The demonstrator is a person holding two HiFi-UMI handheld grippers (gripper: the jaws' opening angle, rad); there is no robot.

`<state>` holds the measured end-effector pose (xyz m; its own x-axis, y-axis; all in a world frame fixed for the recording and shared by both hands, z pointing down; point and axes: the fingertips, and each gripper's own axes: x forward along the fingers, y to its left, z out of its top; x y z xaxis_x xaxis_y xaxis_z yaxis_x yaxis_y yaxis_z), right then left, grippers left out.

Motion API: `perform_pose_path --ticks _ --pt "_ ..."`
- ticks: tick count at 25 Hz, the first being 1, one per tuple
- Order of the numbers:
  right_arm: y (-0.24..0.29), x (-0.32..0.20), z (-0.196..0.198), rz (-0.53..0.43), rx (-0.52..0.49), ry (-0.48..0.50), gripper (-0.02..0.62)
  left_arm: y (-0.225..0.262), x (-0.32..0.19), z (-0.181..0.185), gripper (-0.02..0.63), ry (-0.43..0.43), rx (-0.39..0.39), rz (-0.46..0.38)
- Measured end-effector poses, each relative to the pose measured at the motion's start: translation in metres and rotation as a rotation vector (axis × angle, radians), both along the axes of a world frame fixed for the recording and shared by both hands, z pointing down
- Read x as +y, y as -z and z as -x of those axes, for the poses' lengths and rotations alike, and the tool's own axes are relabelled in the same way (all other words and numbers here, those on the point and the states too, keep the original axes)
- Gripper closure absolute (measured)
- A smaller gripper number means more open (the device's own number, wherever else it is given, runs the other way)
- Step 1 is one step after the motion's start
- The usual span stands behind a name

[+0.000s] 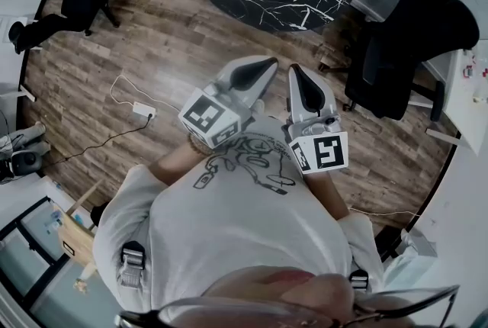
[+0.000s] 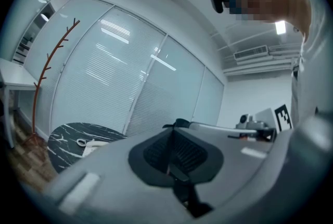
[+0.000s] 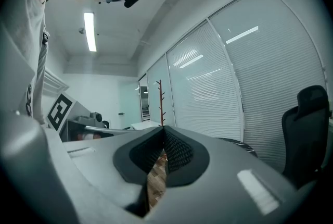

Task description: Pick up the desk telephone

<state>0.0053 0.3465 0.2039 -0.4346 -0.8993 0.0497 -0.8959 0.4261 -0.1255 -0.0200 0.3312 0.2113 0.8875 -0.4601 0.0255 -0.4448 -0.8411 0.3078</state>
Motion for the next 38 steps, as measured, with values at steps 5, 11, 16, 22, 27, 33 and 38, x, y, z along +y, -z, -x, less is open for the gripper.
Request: perform_pose_path --ticks 5,11,16,22,27,33,38 --pt "0.001 0.003 0.001 0.0 -0.028 0.024 0.591 0.001 0.002 -0.002 0.603 0.001 -0.005 -0.007" --pt "-0.005 -0.006 0.001 0.024 -0.04 0.025 0.592 -0.001 -0.003 -0.001 0.603 -0.004 0.001 -0.022" --pt "-0.013 -0.029 0.001 0.043 -0.039 0.03 0.592 -0.008 -0.029 0.0 0.604 0.007 0.004 -0.019" --pt "-0.016 -0.076 0.002 0.031 -0.001 0.012 0.591 -0.013 -0.076 0.002 0.603 -0.001 0.001 -0.016" --pt "-0.019 -0.129 0.008 0.025 0.006 0.017 0.591 -0.019 -0.13 0.006 0.603 0.005 0.001 -0.012" --pt "-0.021 -0.207 0.013 0.026 0.023 0.001 0.591 -0.023 -0.21 0.014 0.603 0.008 -0.007 -0.002" --pt "-0.018 -0.265 0.023 0.027 0.04 -0.004 0.591 -0.024 -0.269 0.02 0.603 -0.02 0.0 0.024"
